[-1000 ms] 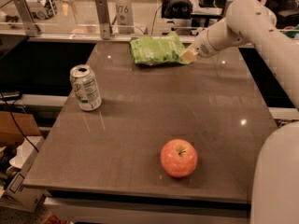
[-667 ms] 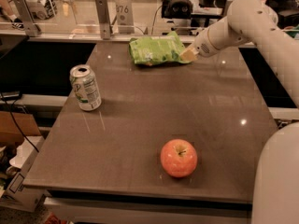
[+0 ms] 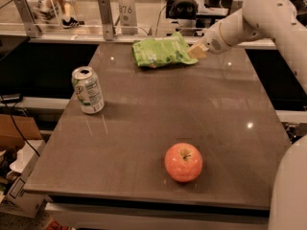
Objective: Move green rice chip bag near apple
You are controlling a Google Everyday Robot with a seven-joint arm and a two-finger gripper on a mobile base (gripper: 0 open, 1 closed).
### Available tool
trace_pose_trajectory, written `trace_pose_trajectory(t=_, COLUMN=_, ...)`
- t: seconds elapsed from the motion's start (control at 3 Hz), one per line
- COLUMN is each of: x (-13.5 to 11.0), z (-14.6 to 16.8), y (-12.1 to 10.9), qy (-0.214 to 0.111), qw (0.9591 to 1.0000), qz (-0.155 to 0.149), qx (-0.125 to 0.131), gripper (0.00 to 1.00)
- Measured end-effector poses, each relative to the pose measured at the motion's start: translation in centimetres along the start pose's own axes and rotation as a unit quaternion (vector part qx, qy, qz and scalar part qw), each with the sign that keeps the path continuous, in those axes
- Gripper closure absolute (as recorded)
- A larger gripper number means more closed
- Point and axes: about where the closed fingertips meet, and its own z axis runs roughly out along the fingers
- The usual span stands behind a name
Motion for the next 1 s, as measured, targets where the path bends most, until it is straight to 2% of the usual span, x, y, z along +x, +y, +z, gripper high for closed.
trace_pose_trajectory(t=1.0, x=-0.30, z=0.39, y=-0.35, qy=-0.006, qw=0.9998, qz=0.008, qx=-0.019, gripper=0.12)
